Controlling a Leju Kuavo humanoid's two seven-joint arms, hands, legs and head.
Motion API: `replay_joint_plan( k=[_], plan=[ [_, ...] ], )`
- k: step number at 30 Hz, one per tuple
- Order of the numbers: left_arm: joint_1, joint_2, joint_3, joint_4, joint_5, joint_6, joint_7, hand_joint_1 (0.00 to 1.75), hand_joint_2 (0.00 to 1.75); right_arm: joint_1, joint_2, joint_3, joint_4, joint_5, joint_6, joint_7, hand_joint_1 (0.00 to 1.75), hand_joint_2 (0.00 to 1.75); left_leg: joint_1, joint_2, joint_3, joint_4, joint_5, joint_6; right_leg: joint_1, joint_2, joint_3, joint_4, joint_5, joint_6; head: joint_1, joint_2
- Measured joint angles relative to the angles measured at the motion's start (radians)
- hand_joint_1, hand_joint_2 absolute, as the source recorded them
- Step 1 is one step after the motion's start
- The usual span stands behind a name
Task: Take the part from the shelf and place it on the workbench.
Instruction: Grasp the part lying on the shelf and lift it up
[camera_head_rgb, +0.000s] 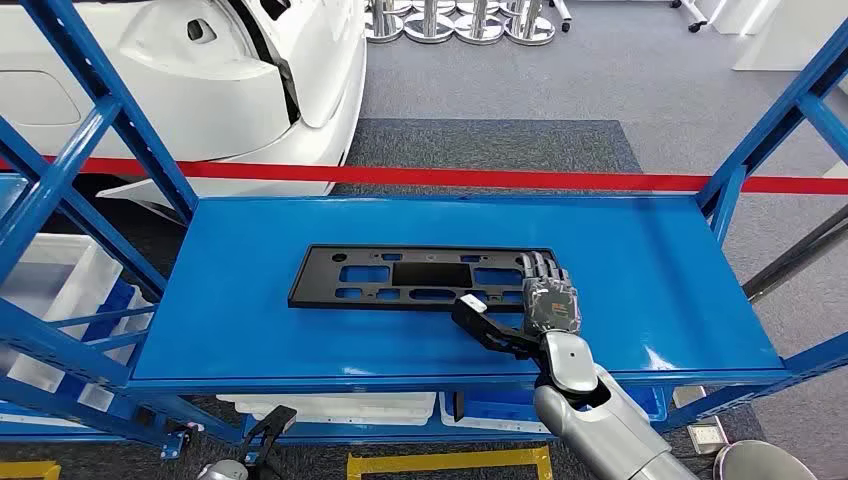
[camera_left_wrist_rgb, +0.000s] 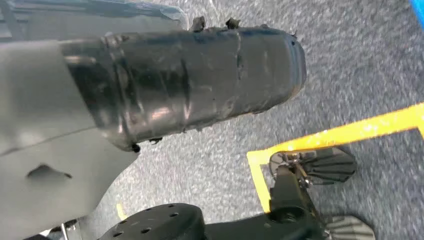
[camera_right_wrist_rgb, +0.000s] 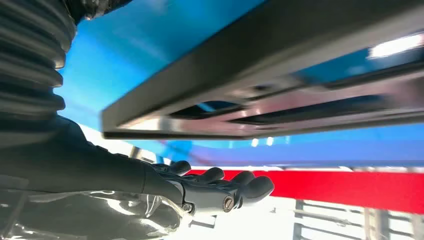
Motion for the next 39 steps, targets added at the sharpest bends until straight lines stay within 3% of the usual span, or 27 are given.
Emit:
replay_joint_plan(
  k=[2, 5, 7, 9, 11, 12, 13, 15, 17, 19, 21, 22, 25, 26, 27, 28, 30, 32, 34, 36, 37, 39],
  plan=[
    [0.001, -0.009, 0.000, 0.000, 0.000, 0.000, -0.004, 0.00, 0.00, -0.005, 0.004, 0.002, 0.009, 0.004, -0.002, -0.010, 0.06, 1.75, -0.002, -0.004, -0.003, 0.000, -0.002, 0.013, 0.000, 0.002, -0.003, 0.001, 0.000, 0.006, 0.004, 0.000],
    [0.006, -0.030, -0.004, 0.000, 0.000, 0.000, -0.012, 0.00, 0.00, -0.016, 0.014, 0.008, 0.034, 0.016, -0.012, -0.031, 0.12, 1.75, -0.005, -0.008, -0.008, -0.001, 0.002, 0.042, -0.003, 0.003, -0.008, 0.005, -0.003, 0.021, 0.007, 0.000],
    [0.009, -0.043, -0.006, 0.000, 0.001, 0.001, -0.014, 0.00, 0.00, -0.022, 0.017, 0.013, 0.047, 0.019, -0.015, -0.039, 0.93, 1.75, -0.005, -0.009, -0.011, -0.003, 0.008, 0.055, -0.004, -0.001, -0.039, 0.072, -0.045, 0.028, 0.008, 0.000],
    [0.014, -0.050, -0.007, 0.001, 0.002, 0.001, -0.015, 0.00, 0.00, -0.026, 0.019, 0.018, 0.056, 0.018, -0.015, -0.042, 1.75, 1.75, -0.009, -0.011, -0.016, -0.004, 0.011, 0.061, -0.004, -0.004, -0.105, 0.211, -0.112, 0.030, 0.008, 0.000],
    [0.021, -0.052, -0.008, 0.001, 0.004, 0.001, -0.015, 0.00, 0.00, -0.026, 0.019, 0.022, 0.065, 0.016, -0.015, -0.042, 1.75, 1.75, -0.016, -0.013, -0.020, -0.004, 0.012, 0.064, -0.001, -0.005, -0.159, 0.313, -0.140, 0.024, 0.008, 0.000],
    [0.024, -0.052, -0.009, 0.002, 0.006, 0.001, -0.015, 0.00, 0.00, -0.026, 0.020, 0.024, 0.070, 0.013, -0.015, -0.042, 1.75, 1.75, -0.020, -0.013, -0.020, -0.004, 0.012, 0.065, 0.002, -0.005, -0.163, 0.313, -0.129, 0.016, 0.008, 0.000],
    [0.026, -0.053, -0.009, 0.002, 0.007, 0.002, -0.015, 0.00, 0.00, -0.026, 0.020, 0.025, 0.073, 0.009, -0.014, -0.042, 1.75, 1.75, -0.026, -0.014, -0.019, -0.004, 0.012, 0.066, 0.008, -0.004, -0.147, 0.272, -0.099, 0.003, 0.008, 0.000],
    [0.027, -0.056, -0.011, 0.002, 0.009, 0.003, -0.016, 0.00, 0.00, -0.032, 0.019, 0.025, 0.077, 0.001, -0.012, -0.041, 1.75, 1.75, -0.033, -0.014, -0.016, -0.007, 0.013, 0.068, 0.031, -0.005, -0.078, 0.121, -0.028, -0.039, 0.007, 0.000],
    [0.028, -0.061, -0.014, 0.002, 0.012, 0.006, -0.018, 0.00, 0.00, -0.041, 0.017, 0.023, 0.078, -0.006, -0.006, -0.040, 1.75, 1.75, -0.034, -0.012, -0.015, -0.012, 0.014, 0.067, 0.054, -0.008, -0.030, 0.017, 0.009, -0.076, 0.003, 0.000],
    [0.030, -0.064, -0.015, 0.003, 0.017, 0.009, -0.023, 0.00, 0.00, -0.044, 0.012, 0.022, 0.077, -0.015, 0.001, -0.037, 1.75, 1.75, -0.031, -0.011, -0.013, -0.019, 0.015, 0.061, 0.061, -0.010, -0.019, -0.009, 0.015, -0.087, 0.001, 0.000],
    [0.032, -0.065, -0.015, 0.004, 0.023, 0.013, -0.030, 0.00, 0.00, -0.043, 0.004, 0.019, 0.072, -0.024, 0.004, -0.032, 1.75, 1.75, -0.033, -0.009, -0.008, -0.017, 0.010, 0.055, 0.053, -0.012, 0.002, -0.042, 0.028, -0.076, 0.001, 0.000],
    [0.032, -0.063, -0.016, 0.004, 0.025, 0.015, -0.032, 0.00, 0.00, -0.043, 0.002, 0.018, 0.069, -0.028, 0.005, -0.029, 1.75, 1.75, -0.034, -0.009, -0.017, 0.008, -0.008, 0.050, 0.047, -0.014, 0.014, -0.059, 0.035, -0.069, 0.001, 0.000],
    [0.036, -0.053, -0.018, 0.005, 0.028, 0.018, -0.035, 0.00, 0.00, -0.036, -0.005, 0.015, 0.064, -0.040, 0.005, -0.023, 1.75, 1.75, -0.024, -0.006, -0.100, 0.186, -0.099, 0.029, 0.033, -0.018, 0.027, -0.075, 0.041, -0.055, 0.000, 0.000],
    [0.039, -0.049, -0.020, 0.005, 0.028, 0.019, -0.036, 0.00, 0.00, -0.033, -0.007, 0.015, 0.062, -0.042, 0.005, -0.021, 1.75, 1.75, -0.019, -0.005, -0.124, 0.234, -0.113, 0.021, 0.029, -0.017, 0.027, -0.074, 0.039, -0.050, -0.001, 0.000],
    [0.041, -0.046, -0.021, 0.005, 0.028, 0.020, -0.038, 0.00, 0.00, -0.028, -0.010, 0.014, 0.060, -0.046, 0.004, -0.020, 1.75, 1.75, -0.014, -0.003, -0.131, 0.248, -0.107, 0.012, 0.023, -0.016, 0.027, -0.070, 0.037, -0.043, 0.000, 0.000],
    [0.043, -0.042, -0.023, 0.006, 0.029, 0.021, -0.039, 0.00, 0.00, -0.024, -0.013, 0.012, 0.057, -0.050, 0.001, -0.019, 1.75, 1.75, -0.008, 0.000, -0.115, 0.218, -0.081, 0.002, 0.015, -0.015, 0.027, -0.063, 0.032, -0.034, 0.000, 0.000],
    [0.044, -0.039, -0.024, 0.006, 0.031, 0.023, -0.039, 0.00, 0.00, -0.016, -0.020, 0.007, 0.049, -0.061, -0.017, -0.020, 1.75, 1.75, 0.005, 0.004, -0.045, 0.090, -0.021, -0.021, 0.003, -0.012, 0.022, -0.034, 0.015, -0.010, -0.001, 0.000],
    [0.043, -0.039, -0.025, 0.006, 0.036, 0.026, -0.040, 0.00, 0.00, -0.006, -0.026, -0.004, 0.038, -0.073, -0.054, -0.027, 1.75, 1.75, 0.012, -0.004, -0.004, 0.017, -0.006, -0.014, -0.001, -0.009, 0.011, -0.001, -0.005, 0.010, -0.003, 0.000],
    [0.043, -0.040, -0.026, 0.006, 0.040, 0.029, -0.043, 0.00, 0.00, 0.010, -0.030, -0.014, 0.025, -0.083, -0.083, -0.035, 1.75, 1.75, 0.011, -0.010, -0.006, 0.017, -0.013, 0.014, -0.001, -0.005, 0.003, 0.009, -0.011, 0.019, -0.001, 0.000],
    [0.043, -0.042, -0.026, 0.007, 0.043, 0.032, -0.045, 0.00, 0.00, 0.023, -0.034, -0.022, 0.016, -0.089, -0.098, -0.040, 1.75, 1.75, 0.010, -0.007, -0.010, 0.019, -0.010, 0.031, -0.003, -0.005, -0.003, 0.017, -0.017, 0.025, 0.002, 0.000],
    [0.043, -0.044, -0.026, 0.007, 0.045, 0.035, -0.046, 0.00, 0.00, 0.028, -0.036, -0.027, 0.010, -0.096, -0.112, -0.047, 1.75, 1.75, 0.011, -0.007, -0.012, 0.019, -0.008, 0.037, -0.004, -0.006, -0.015, 0.043, -0.035, 0.028, 0.003, 0.000],
    [0.044, -0.046, -0.025, 0.007, 0.055, 0.043, -0.050, 0.00, 0.00, 0.048, -0.038, -0.036, -0.015, -0.124, -0.181, -0.081, 1.75, 1.75, 0.010, -0.007, -0.018, 0.018, -0.003, 0.044, -0.004, -0.007, -0.073, 0.167, -0.104, 0.033, 0.004, 0.000]
  ],
)
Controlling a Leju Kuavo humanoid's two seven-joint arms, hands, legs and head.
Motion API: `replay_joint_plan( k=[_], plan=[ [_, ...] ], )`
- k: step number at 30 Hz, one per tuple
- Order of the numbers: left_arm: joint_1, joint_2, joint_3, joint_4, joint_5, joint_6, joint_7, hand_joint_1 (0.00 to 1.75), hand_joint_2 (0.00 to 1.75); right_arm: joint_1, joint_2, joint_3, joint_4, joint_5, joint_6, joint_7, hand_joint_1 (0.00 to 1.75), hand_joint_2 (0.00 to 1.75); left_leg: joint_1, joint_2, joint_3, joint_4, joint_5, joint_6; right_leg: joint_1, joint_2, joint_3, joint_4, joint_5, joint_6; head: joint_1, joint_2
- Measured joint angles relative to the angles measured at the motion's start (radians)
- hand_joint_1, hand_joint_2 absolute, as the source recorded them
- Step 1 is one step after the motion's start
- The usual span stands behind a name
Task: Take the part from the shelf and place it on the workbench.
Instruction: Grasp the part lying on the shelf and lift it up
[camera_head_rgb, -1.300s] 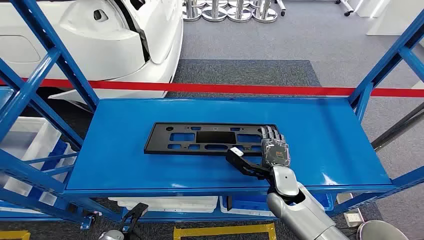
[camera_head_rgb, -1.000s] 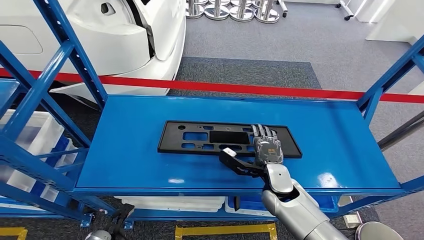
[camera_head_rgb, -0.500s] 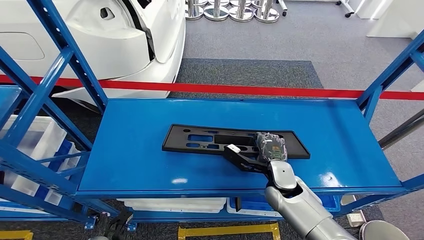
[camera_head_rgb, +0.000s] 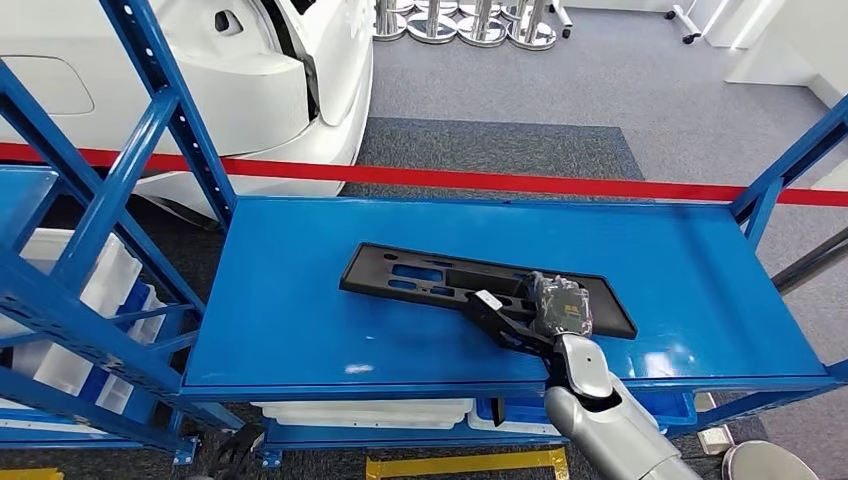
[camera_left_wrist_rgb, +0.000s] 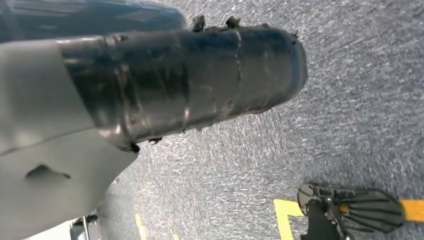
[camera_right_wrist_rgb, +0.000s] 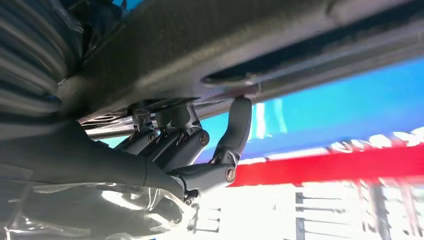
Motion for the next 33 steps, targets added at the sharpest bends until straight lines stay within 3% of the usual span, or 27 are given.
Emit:
replay_joint_plan(
  k=[2, 3, 4, 5, 7, 9, 10, 13, 14, 16, 18, 19, 21, 23, 28, 30, 32, 33],
  plan=[
    [0.006, 0.005, 0.001, 0.001, 0.012, -0.002, -0.006, 0.00, 0.00, 0.037, 0.002, -0.008, -0.051, -0.037, -0.093, -0.038, 1.75, 1.75, -0.004, -0.002, -0.005, 0.000, 0.001, 0.002, 0.000, 0.000, -0.066, 0.135, -0.053, -0.002, 0.000, 0.000],
    [0.010, 0.010, 0.002, 0.002, 0.016, -0.007, -0.007, 0.00, 0.00, 0.053, 0.005, -0.013, -0.081, -0.050, -0.126, -0.047, 1.75, 1.75, -0.007, -0.003, -0.006, 0.000, 0.001, 0.002, 0.001, 0.000, -0.079, 0.157, -0.052, -0.007, 0.000, 0.000],
    [0.014, 0.016, 0.002, 0.002, 0.018, -0.014, -0.009, 0.00, 0.00, 0.065, 0.008, -0.017, -0.113, -0.059, -0.148, -0.051, 1.75, 1.75, -0.011, -0.004, -0.006, 0.000, 0.001, 0.003, 0.003, 0.000, -0.072, 0.138, -0.031, -0.016, 0.000, 0.000],
    [0.015, 0.022, 0.002, 0.003, 0.020, -0.019, -0.009, 0.00, 0.00, 0.072, 0.011, -0.020, -0.141, -0.066, -0.162, -0.054, 1.75, 1.75, -0.016, -0.006, -0.005, -0.001, 0.001, 0.003, 0.008, 0.001, -0.048, 0.082, 0.004, -0.029, 0.000, 0.000],
    [0.017, 0.030, 0.002, 0.003, 0.028, -0.020, -0.004, 0.00, 0.00, 0.087, 0.015, -0.027, -0.200, -0.088, -0.210, -0.082, 1.75, 1.75, -0.022, -0.010, -0.003, -0.004, 0.002, 0.004, 0.025, 0.001, 0.018, -0.064, 0.072, -0.067, -0.001, 0.000],
    [0.024, 0.038, 0.002, 0.003, 0.041, -0.011, 0.005, 0.00, 0.00, 0.114, 0.018, -0.036, -0.277, -0.115, -0.304, -0.142, 1.75, 1.75, -0.024, -0.014, -0.002, -0.010, 0.004, 0.001, 0.040, -0.003, 0.051, -0.138, 0.096, -0.091, 0.003, 0.000],
    [0.030, 0.043, 0.003, 0.004, 0.048, -0.006, 0.008, 0.00, 0.00, 0.130, 0.018, -0.042, -0.326, -0.122, -0.348, -0.170, 1.75, 1.75, -0.025, -0.015, -0.001, -0.014, 0.005, -0.003, 0.042, -0.005, 0.053, -0.144, 0.096, -0.093, 0.004, 0.000],
    [0.049, 0.063, 0.009, 0.009, 0.066, 0.009, 0.010, 0.00, 0.00, 0.183, 0.019, -0.060, -0.489, -0.096, -0.392, -0.214, 1.75, 1.75, -0.027, -0.007, -0.002, -0.003, -0.012, -0.017, 0.032, -0.006, 0.078, -0.187, 0.110, -0.080, 0.005, 0.000],
    [0.053, 0.070, 0.012, 0.012, 0.071, 0.013, 0.011, 0.00, 0.00, 0.203, 0.020, -0.066, -0.541, -0.078, -0.393, -0.223, 1.75, 1.75, -0.028, -0.004, -0.017, 0.031, -0.036, -0.020, 0.029, -0.008, 0.088, -0.201, 0.114, -0.075, 0.004, 0.000],
    [0.061, 0.085, 0.017, 0.017, 0.081, 0.016, 0.012, 0.00, 0.00, 0.243, 0.021, -0.081, -0.639, -0.046, -0.393, -0.248, 1.75, 1.75, -0.029, 0.000, -0.073, 0.151, -0.099, -0.025, 0.028, -0.010, 0.093, -0.205, 0.114, -0.074, 0.004, 0.000],
    [0.074, 0.099, 0.022, 0.021, 0.091, 0.017, 0.009, 0.00, 0.00, 0.279, 0.025, -0.099, -0.734, -0.034, -0.393, -0.282, 1.75, 1.75, -0.028, 0.002, -0.116, 0.245, -0.126, -0.030, 0.028, -0.010, 0.094, -0.200, 0.109, -0.074, 0.004, 0.000],
    [0.080, 0.107, 0.024, 0.023, 0.096, 0.018, 0.006, 0.00, 0.00, 0.299, 0.027, -0.110, -0.783, -0.039, -0.393, -0.305, 1.75, 1.75, -0.027, 0.003, -0.115, 0.242, -0.112, -0.032, 0.027, -0.009, 0.094, -0.195, 0.105, -0.073, 0.004, 0.000],
    [0.085, 0.116, 0.027, 0.026, 0.106, 0.020, -0.002, 0.00, 0.00, 0.337, 0.033, -0.130, -0.871, -0.068, -0.393, -0.363, 1.75, 1.75, -0.025, 0.008, -0.057, 0.134, -0.047, -0.037, 0.025, -0.006, 0.093, -0.176, 0.092, -0.066, 0.004, 0.000],
    [0.085, 0.120, 0.028, 0.028, 0.113, 0.022, -0.009, 0.00, 0.00, 0.367, 0.043, -0.144, -0.948, -0.098, -0.393, -0.425, 1.75, 1.75, -0.024, 0.009, 0.000, 0.028, -0.015, -0.031, 0.027, -0.004, 0.085, -0.150, 0.075, -0.056, 0.004, 0.000],
    [0.087, 0.117, 0.031, 0.031, 0.132, 0.010, -0.018, 0.00, 0.00, 0.427, 0.068, -0.172, -1.057, -0.170, -0.393, -0.509, 1.75, 1.75, -0.023, 0.005, 0.008, 0.003, -0.016, 0.004, 0.027, -0.001, 0.069, -0.119, 0.055, -0.033, 0.005, 0.000],
    [0.087, 0.113, 0.034, 0.032, 0.144, 0.005, -0.026, 0.00, 0.00, 0.450, 0.079, -0.185, -1.077, -0.206, -0.393, -0.528, 1.75, 1.75, -0.019, 0.006, 0.006, -0.001, -0.012, 0.012, 0.022, 0.000, 0.029, -0.034, 0.003, -0.020, 0.002, 0.000],
    [0.089, 0.113, 0.036, 0.033, 0.150, 0.003, -0.030, 0.00, 0.00, 0.467, 0.087, -0.196, -1.087, -0.223, -0.393, -0.536, 1.75, 1.75, -0.018, 0.006, 0.003, -0.001, -0.010, 0.015, 0.015, -0.001, -0.037, 0.104, -0.059, -0.009, -0.004, 0.000],
    [0.090, 0.113, 0.036, 0.033, 0.151, 0.002, -0.030, 0.00, 0.00, 0.475, 0.089, -0.200, -1.090, -0.227, -0.393, -0.538, 1.75, 1.75, -0.018, 0.006, 0.002, -0.001, -0.010, 0.015, 0.013, -0.001, -0.061, 0.151, -0.072, -0.007, -0.008, 0.000]
  ],
)
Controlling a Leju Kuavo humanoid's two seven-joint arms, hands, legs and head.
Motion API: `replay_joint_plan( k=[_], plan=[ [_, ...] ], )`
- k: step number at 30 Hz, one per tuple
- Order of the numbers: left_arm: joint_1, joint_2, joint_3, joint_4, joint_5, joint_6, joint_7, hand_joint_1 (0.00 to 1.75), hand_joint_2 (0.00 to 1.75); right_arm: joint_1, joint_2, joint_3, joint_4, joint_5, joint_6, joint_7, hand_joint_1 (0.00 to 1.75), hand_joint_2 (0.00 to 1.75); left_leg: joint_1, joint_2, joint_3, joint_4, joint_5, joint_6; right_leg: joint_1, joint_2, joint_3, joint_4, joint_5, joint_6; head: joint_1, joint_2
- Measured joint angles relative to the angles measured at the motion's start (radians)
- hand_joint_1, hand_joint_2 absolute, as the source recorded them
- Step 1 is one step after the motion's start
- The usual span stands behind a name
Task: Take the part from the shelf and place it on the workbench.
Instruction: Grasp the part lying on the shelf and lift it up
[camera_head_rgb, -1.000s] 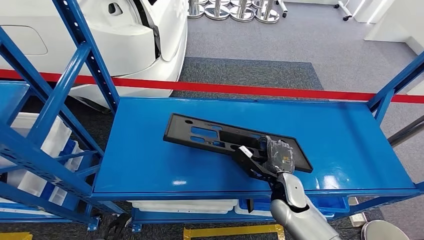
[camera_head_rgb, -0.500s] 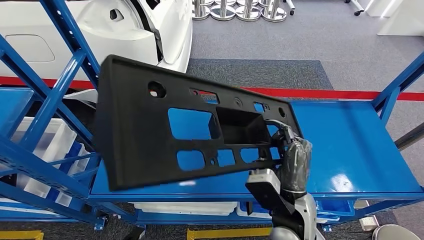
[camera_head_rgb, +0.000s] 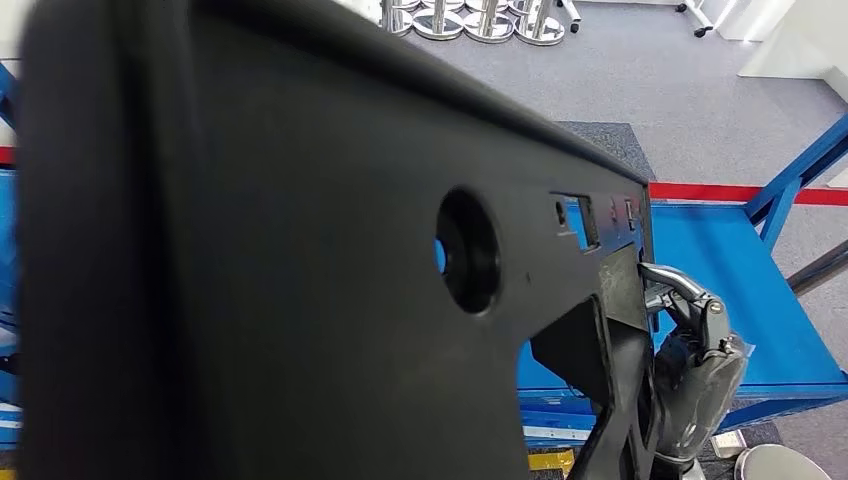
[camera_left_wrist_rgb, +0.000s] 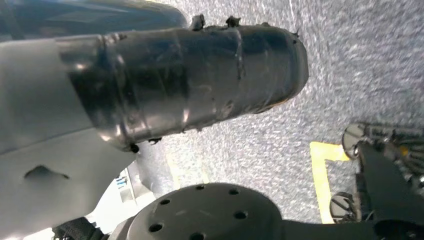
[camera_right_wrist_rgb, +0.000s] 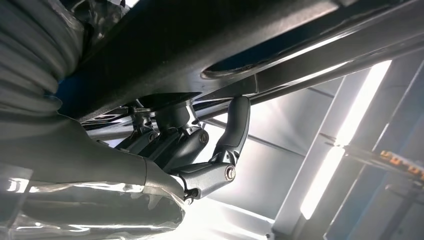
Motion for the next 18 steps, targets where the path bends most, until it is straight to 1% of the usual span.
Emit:
replay_joint_plan(
  k=[1, 2, 3, 4, 5, 6, 7, 8, 9, 10, 11, 12, 13, 14, 15, 16, 17, 18],
  plan=[
    [0.001, 0.000, 0.001, 0.001, 0.000, -0.001, 0.000, 0.00, 0.00, 0.006, 0.002, -0.003, -0.003, -0.002, 0.000, 0.000, 1.75, 1.75, 0.000, 0.000, 0.000, 0.000, 0.000, 0.000, -0.001, 0.000, -0.007, 0.011, 0.007, 0.000, -0.004, 0.000],
    [0.002, 0.000, 0.003, 0.002, 0.001, -0.001, 0.000, 0.00, 0.00, 0.011, 0.005, -0.006, -0.006, -0.005, 0.000, -0.001, 1.75, 1.75, 0.000, 0.000, 0.000, 0.000, 0.000, -0.001, -0.001, 0.000, 0.007, -0.020, 0.031, -0.003, -0.009, 0.000],
    [0.001, 0.000, 0.005, 0.002, 0.001, -0.002, -0.001, 0.00, 0.00, 0.014, 0.007, -0.010, -0.010, -0.009, 0.000, -0.001, 1.75, 1.75, -0.001, -0.001, 0.001, 0.000, 0.001, -0.001, -0.001, 0.000, 0.039, -0.084, 0.067, -0.008, -0.013, 0.000],
    [0.001, -0.001, 0.007, 0.002, 0.002, -0.001, -0.001, 0.00, 0.00, 0.015, 0.009, -0.013, -0.013, -0.015, 0.000, -0.001, 1.75, 1.75, -0.001, -0.001, 0.002, -0.001, 0.002, -0.003, 0.000, 0.000, 0.078, -0.163, 0.101, -0.015, -0.017, 0.000],
    [0.001, -0.001, 0.008, 0.003, 0.003, 0.000, -0.001, 0.00, 0.00, 0.016, 0.010, -0.016, -0.016, -0.023, 0.000, -0.002, 1.75, 1.75, -0.002, -0.002, 0.002, -0.001, 0.002, -0.007, 0.002, -0.001, 0.110, -0.229, 0.123, -0.022, -0.023, 0.000],
    [0.001, -0.002, 0.009, 0.003, 0.004, 0.002, -0.001, 0.00, 0.00, 0.018, 0.010, -0.018, -0.018, -0.033, 0.000, -0.005, 1.75, 1.75, -0.003, -0.003, 0.002, -0.003, 0.004, -0.012, 0.005, -0.001, 0.131, -0.272, 0.135, -0.027, -0.031, 0.000],
    [0.001, -0.003, 0.009, 0.003, 0.006, 0.003, -0.001, 0.00, 0.00, 0.021, 0.011, -0.018, -0.018, -0.043, 0.000, -0.011, 1.75, 1.75, -0.002, -0.002, 0.002, -0.005, 0.005, -0.018, 0.008, -0.002, 0.139, -0.292, 0.137, -0.031, -0.042, 0.000],
    [0.002, -0.003, 0.009, 0.003, 0.008, 0.004, -0.002, 0.00, 0.00, 0.026, 0.011, -0.020, -0.018, -0.051, 0.000, -0.017, 1.75, 1.75, -0.003, -0.002, 0.003, -0.010, 0.008, -0.026, 0.009, -0.002, 0.138, -0.295, 0.138, -0.033, -0.054, 0.000],
    [0.002, -0.003, 0.010, 0.004, 0.011, 0.004, -0.003, 0.00, 0.00, 0.033, 0.011, -0.021, -0.018, -0.058, 0.001, -0.025, 1.75, 1.75, -0.002, -0.001, 0.005, -0.013, 0.009, -0.032, 0.008, -0.002, 0.141, -0.304, 0.143, -0.037, -0.068, 0.000],
    [0.002, -0.002, 0.010, 0.004, 0.015, 0.004, -0.004, 0.00, 0.00, 0.039, 0.011, -0.022, -0.018, -0.068, 0.001, -0.034, 1.75, 1.75, -0.002, -0.001, 0.005, -0.011, 0.005, -0.037, 0.006, -0.002, 0.147, -0.315, 0.149, -0.041, -0.085, 0.000],
    [0.002, 0.000, 0.011, 0.004, 0.019, 0.004, -0.006, 0.00, 0.00, 0.045, 0.012, -0.023, -0.018, -0.080, 0.001, -0.043, 1.75, 1.75, -0.003, 0.000, -0.002, 0.006, -0.010, -0.040, 0.004, -0.003, 0.153, -0.327, 0.156, -0.046, -0.105, 0.000],
    [0.003, 0.002, 0.012, 0.004, 0.023, 0.004, -0.007, 0.00, 0.00, 0.052, 0.012, -0.024, -0.017, -0.092, 0.001, -0.053, 1.75, 1.75, -0.004, 0.000, -0.020, 0.047, -0.036, -0.041, 0.003, -0.004, 0.159, -0.337, 0.162, -0.051, -0.126, 0.000],
    [0.004, 0.005, 0.013, 0.004, 0.026, 0.004, -0.007, 0.00, 0.00, 0.060, 0.012, -0.025, -0.015, -0.103, 0.001, -0.061, 1.75, 1.75, -0.005, 0.000, -0.047, 0.106, -0.070, -0.041, 0.004, -0.005, 0.161, -0.341, 0.165, -0.054, -0.147, 0.000],
    [0.006, 0.007, 0.014, 0.005, 0.028, 0.004, -0.007, 0.00, 0.00, 0.068, 0.012, -0.025, -0.013, -0.111, 0.001, -0.068, 1.75, 1.75, -0.005, 0.000, -0.077, 0.174, -0.102, -0.041, 0.005, -0.006, 0.161, -0.341, 0.166, -0.056, -0.166, 0.000],
    [0.008, 0.010, 0.014, 0.006, 0.030, 0.004, -0.008, 0.00, 0.00, 0.075, 0.012, -0.025, -0.010, -0.117, 0.001, -0.072, 1.75, 1.75, -0.005, 0.000, -0.100, 0.228, -0.122, -0.041, 0.006, -0.007, 0.160, -0.339, 0.167, -0.057, -0.178, 0.000],
    [0.011, 0.012, 0.014, 0.006, 0.031, 0.003, -0.010, 0.00, 0.00, 0.081, 0.012, -0.026, -0.008, -0.125, 0.001, -0.078, 1.75, 1.75, -0.005, 0.001, -0.109, 0.251, -0.124, -0.041, 0.007, -0.006, 0.159, -0.337, 0.168, -0.058, -0.189, 0.000],
    [0.012, 0.015, 0.015, 0.007, 0.033, 0.002, -0.014, 0.00, 0.00, 0.088, 0.013, -0.026, -0.005, -0.134, 0.001, -0.084, 1.75, 1.75, -0.005, 0.001, -0.098, 0.236, -0.107, -0.041, 0.007, -0.006, 0.159, -0.334, 0.168, -0.058, -0.196, 0.000],
    [0.012, 0.017, 0.015, 0.008, 0.035, 0.002, -0.018, 0.00, 0.00, 0.096, 0.014, -0.026, -0.003, -0.146, 0.001, -0.094, 1.75, 1.75, -0.006, 0.001, -0.070, 0.184, -0.077, -0.040, 0.008, -0.005, 0.158, -0.330, 0.167, -0.057, -0.203, 0.000]
  ],
)
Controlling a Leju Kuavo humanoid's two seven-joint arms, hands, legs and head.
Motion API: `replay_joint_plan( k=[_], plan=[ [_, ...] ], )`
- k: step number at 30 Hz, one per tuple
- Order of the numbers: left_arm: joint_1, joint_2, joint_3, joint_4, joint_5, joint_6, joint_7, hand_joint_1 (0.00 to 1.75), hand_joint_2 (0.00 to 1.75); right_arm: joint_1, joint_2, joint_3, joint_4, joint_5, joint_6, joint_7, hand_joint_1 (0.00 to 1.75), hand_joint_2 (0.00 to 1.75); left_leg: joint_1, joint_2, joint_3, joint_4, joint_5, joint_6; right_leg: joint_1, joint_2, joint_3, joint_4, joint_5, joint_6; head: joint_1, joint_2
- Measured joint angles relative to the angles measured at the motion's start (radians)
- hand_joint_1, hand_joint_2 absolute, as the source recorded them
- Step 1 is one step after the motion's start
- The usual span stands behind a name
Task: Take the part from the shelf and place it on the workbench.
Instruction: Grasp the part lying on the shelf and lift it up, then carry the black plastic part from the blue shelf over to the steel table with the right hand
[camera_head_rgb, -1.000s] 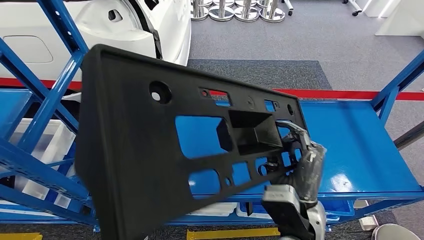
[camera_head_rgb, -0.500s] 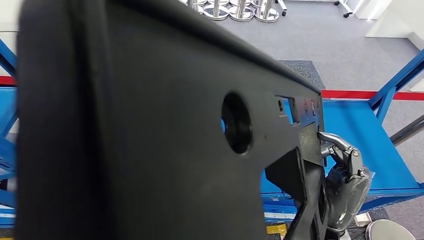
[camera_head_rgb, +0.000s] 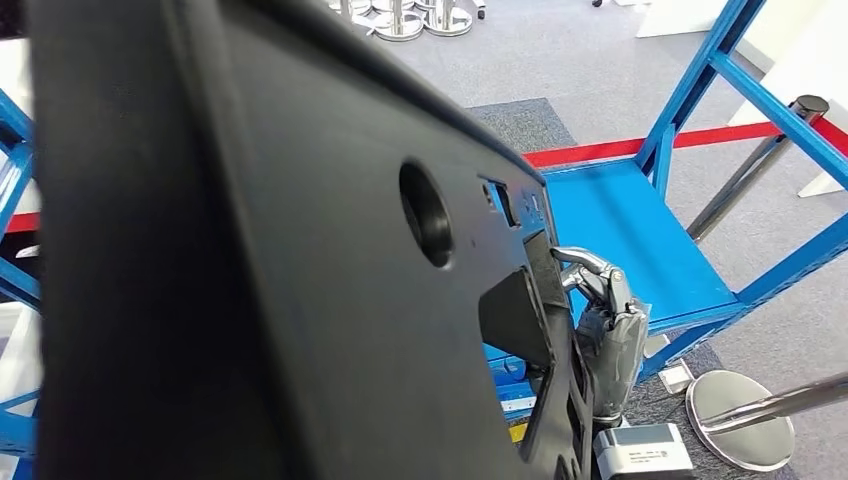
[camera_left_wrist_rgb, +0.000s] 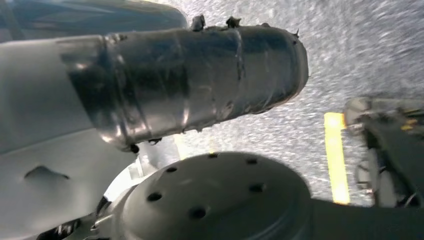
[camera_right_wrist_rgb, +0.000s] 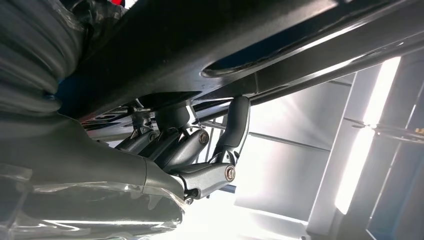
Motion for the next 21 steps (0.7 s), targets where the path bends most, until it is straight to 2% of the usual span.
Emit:
replay_joint_plan(
  k=[2, 3, 4, 7, 8, 9, 11, 12, 13, 14, 15, 16, 17, 18, 19, 21],
  plan=[
    [-0.001, 0.003, 0.001, 0.000, 0.004, 0.000, -0.007, 0.00, 0.00, 0.017, 0.005, -0.001, 0.005, -0.023, 0.000, -0.023, 1.75, 1.75, -0.001, 0.000, 0.070, -0.134, 0.055, 0.007, 0.003, 0.001, -0.006, 0.014, -0.006, 0.005, -0.018, 0.000],
    [-0.001, 0.004, 0.001, 0.001, 0.007, -0.001, -0.010, 0.00, 0.00, 0.024, 0.008, -0.001, 0.007, -0.033, 0.000, -0.033, 1.75, 1.75, -0.003, 0.000, 0.092, -0.178, 0.069, 0.011, 0.004, 0.002, -0.010, 0.022, -0.008, 0.010, -0.026, 0.000],
    [-0.002, 0.005, 0.002, 0.001, 0.011, -0.001, -0.013, 0.00, 0.00, 0.030, 0.009, -0.001, 0.009, -0.043, 0.000, -0.039, 1.75, 1.75, -0.005, 0.000, 0.100, -0.198, 0.073, 0.015, 0.004, 0.002, -0.015, 0.028, -0.009, 0.015, -0.032, 0.000],
    [0.003, 0.002, 0.003, 0.002, 0.023, -0.007, -0.023, 0.00, 0.00, 0.055, 0.010, -0.013, 0.019, -0.080, 0.000, -0.047, 1.75, 1.75, -0.005, -0.002, 0.091, -0.204, 0.085, 0.030, 0.002, 0.003, -0.025, 0.036, -0.014, 0.031, -0.047, 0.000],
    [0.004, 0.000, 0.003, 0.003, 0.027, -0.008, -0.026, 0.00, 0.00, 0.063, 0.009, -0.019, 0.023, -0.092, 0.000, -0.047, 1.75, 1.75, -0.002, -0.001, 0.085, -0.207, 0.092, 0.036, 0.000, 0.003, -0.034, 0.054, -0.034, 0.039, -0.044, 0.000],
    [0.005, -0.003, 0.004, 0.004, 0.031, -0.008, -0.028, 0.00, 0.00, 0.070, 0.009, -0.025, 0.027, -0.101, 0.000, -0.048, 1.75, 1.75, 0.001, 0.000, 0.077, -0.208, 0.100, 0.040, -0.002, 0.004, -0.050, 0.094, -0.070, 0.047, -0.035, 0.000],
    [0.005, -0.006, 0.005, 0.005, 0.036, -0.008, -0.032, 0.00, 0.00, 0.080, 0.008, -0.034, 0.034, -0.113, 0.000, -0.052, 1.75, 1.75, 0.002, 0.001, 0.056, -0.208, 0.115, 0.044, -0.010, 0.004, -0.094, 0.223, -0.160, 0.062, -0.006, 0.000],
    [0.006, -0.007, 0.005, 0.005, 0.038, -0.008, -0.033, 0.00, 0.00, 0.086, 0.008, -0.039, 0.038, -0.116, 0.000, -0.054, 1.75, 1.75, 0.002, 0.001, 0.045, -0.208, 0.123, 0.043, -0.013, 0.004, -0.111, 0.283, -0.192, 0.067, 0.005, 0.000],
    [0.007, -0.007, 0.005, 0.005, 0.039, -0.008, -0.034, 0.00, 0.00, 0.091, 0.008, -0.043, 0.043, -0.119, 0.000, -0.056, 1.75, 1.75, 0.003, 0.002, 0.034, -0.208, 0.131, 0.042, -0.016, 0.004, -0.111, 0.311, -0.203, 0.069, 0.014, 0.000],
    [0.008, -0.007, 0.005, 0.005, 0.040, -0.008, -0.034, 0.00, 0.00, 0.095, 0.008, -0.047, 0.049, -0.123, 0.000, -0.058, 1.75, 1.75, 0.004, 0.002, 0.023, -0.208, 0.139, 0.039, -0.018, 0.004, -0.094, 0.303, -0.193, 0.070, 0.023, 0.000],
    [0.009, -0.007, 0.006, 0.005, 0.042, -0.008, -0.035, 0.00, 0.00, 0.098, 0.008, -0.051, 0.054, -0.132, 0.000, -0.061, 1.75, 1.75, 0.005, 0.002, 0.012, -0.208, 0.148, 0.036, -0.020, 0.004, -0.056, 0.254, -0.167, 0.069, 0.032, 0.000],
    [0.010, -0.008, 0.006, 0.005, 0.044, -0.008, -0.036, 0.00, 0.00, 0.101, 0.008, -0.056, 0.058, -0.142, 0.000, -0.064, 1.75, 1.75, 0.006, 0.001, 0.003, -0.208, 0.158, 0.032, -0.020, 0.004, -0.004, 0.180, -0.140, 0.066, 0.042, 0.000],
    [0.010, -0.008, 0.006, 0.005, 0.047, -0.008, -0.039, 0.00, 0.00, 0.104, 0.008, -0.061, 0.063, -0.154, 0.000, -0.067, 1.75, 1.75, 0.006, 0.000, -0.004, -0.208, 0.167, 0.027, -0.019, 0.004, 0.050, 0.097, -0.124, 0.061, 0.053, 0.000],
    [0.011, -0.008, 0.006, 0.005, 0.051, -0.008, -0.041, 0.00, 0.00, 0.109, 0.009, -0.067, 0.068, -0.168, 0.000, -0.071, 1.75, 1.75, 0.006, -0.001, -0.007, -0.210, 0.177, 0.020, -0.017, 0.005, 0.090, 0.035, -0.114, 0.055, 0.061, 0.000],
    [0.011, -0.009, 0.007, 0.005, 0.054, -0.008, -0.043, 0.00, 0.00, 0.114, 0.011, -0.073, 0.072, -0.180, 0.000, -0.078, 1.75, 1.75, 0.006, -0.001, -0.007, -0.213, 0.186, 0.013, -0.015, 0.006, 0.110, -0.002, -0.113, 0.049, 0.070, 0.000],
    [0.013, -0.010, 0.007, 0.006, 0.060, -0.008, -0.048, 0.00, 0.00, 0.127, 0.015, -0.086, 0.082, -0.201, 0.000, -0.096, 1.75, 1.75, 0.008, -0.001, -0.001, -0.229, 0.205, -0.003, -0.010, 0.008, 0.104, -0.015, -0.104, 0.034, 0.084, 0.000]
  ],
)
